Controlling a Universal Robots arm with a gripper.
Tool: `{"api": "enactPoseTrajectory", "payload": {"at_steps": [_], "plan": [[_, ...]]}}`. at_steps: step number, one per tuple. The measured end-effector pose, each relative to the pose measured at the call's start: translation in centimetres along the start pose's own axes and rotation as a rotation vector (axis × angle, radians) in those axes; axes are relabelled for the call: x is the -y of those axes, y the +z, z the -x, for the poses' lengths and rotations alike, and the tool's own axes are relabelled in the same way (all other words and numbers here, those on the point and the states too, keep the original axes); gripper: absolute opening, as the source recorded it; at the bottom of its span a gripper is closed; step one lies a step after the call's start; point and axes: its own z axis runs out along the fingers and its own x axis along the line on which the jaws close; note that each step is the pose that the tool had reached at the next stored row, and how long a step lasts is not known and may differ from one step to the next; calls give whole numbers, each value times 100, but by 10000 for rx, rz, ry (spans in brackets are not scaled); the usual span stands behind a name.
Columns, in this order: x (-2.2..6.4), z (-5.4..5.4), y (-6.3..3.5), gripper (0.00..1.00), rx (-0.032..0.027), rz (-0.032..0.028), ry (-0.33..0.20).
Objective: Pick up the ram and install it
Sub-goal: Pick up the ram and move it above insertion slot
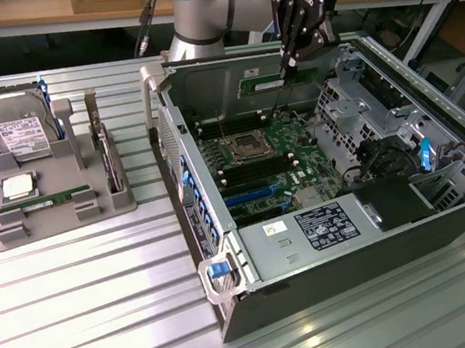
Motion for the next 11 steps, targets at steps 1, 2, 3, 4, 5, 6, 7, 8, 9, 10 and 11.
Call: {"api": "enactPoseTrajectory", "payload": {"at_steps": [1,2,3,4,5,6,7,8,9,10,11], "plan": [[26,-1,-1,12,0,0,0],[67,-2,-3,12,0,0,0],[94,-3,-4,12,0,0,0],[135,-4,-6,12,0,0,0],[170,-5,-8,12,0,0,0],[205,-7,-9,12,0,0,0],[241,-8,-11,12,1,0,0],[276,-9,-12,12,0,0,1],[312,-10,-14,12,0,0,-1],[342,-11,-16,12,0,0,0],[361,-11,-16,12,0,0,0]]}}
